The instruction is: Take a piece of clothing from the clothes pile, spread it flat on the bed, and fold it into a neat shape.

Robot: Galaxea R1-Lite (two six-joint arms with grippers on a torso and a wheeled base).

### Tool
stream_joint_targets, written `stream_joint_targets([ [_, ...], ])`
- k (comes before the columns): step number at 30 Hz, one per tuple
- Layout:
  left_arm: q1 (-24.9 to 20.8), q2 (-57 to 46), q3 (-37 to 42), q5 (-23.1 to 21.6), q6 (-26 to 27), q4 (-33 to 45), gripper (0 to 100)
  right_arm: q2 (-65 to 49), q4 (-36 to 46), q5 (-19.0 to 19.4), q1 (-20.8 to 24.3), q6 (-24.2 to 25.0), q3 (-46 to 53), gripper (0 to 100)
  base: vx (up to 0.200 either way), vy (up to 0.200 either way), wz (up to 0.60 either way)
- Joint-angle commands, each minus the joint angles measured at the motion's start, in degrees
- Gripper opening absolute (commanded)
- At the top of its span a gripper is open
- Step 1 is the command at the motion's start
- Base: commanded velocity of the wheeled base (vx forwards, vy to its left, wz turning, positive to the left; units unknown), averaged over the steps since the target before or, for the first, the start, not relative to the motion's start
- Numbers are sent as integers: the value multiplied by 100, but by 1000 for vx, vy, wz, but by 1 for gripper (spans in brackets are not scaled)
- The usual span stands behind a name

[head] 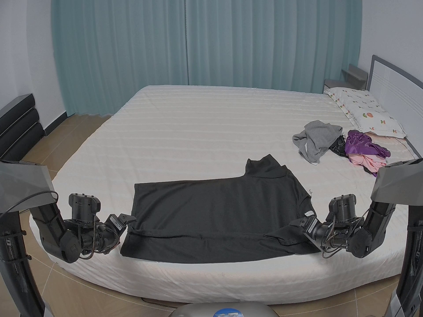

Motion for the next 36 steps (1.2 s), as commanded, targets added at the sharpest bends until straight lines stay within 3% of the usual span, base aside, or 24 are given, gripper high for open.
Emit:
stream_joint_targets([
  [1, 0, 23, -3, 3, -2, -2, 100, 82, 28, -14, 17, 7, -37, 100, 0, 0, 0],
  [5, 0, 23, -3, 3, -2, -11, 100, 82, 55, -58, 43, 7, -37, 100, 0, 0, 0],
  [6, 0, 23, -3, 3, -2, -2, 100, 117, 63, -181, 52, -2, -37, 0, 0, 0, 0],
  [18, 0, 32, -3, 3, 7, -11, 100, -94, 55, -401, 79, 15, 103, 0, 0, 0, 0],
  [27, 0, 32, -3, 12, 7, -11, 100, -683, 81, -348, 123, 147, 376, 0, 0, 0, 0],
  [36, 0, 58, -3, 21, 7, -20, 100, -1166, 591, -348, 369, 121, 613, 0, 0, 0, 0],
])
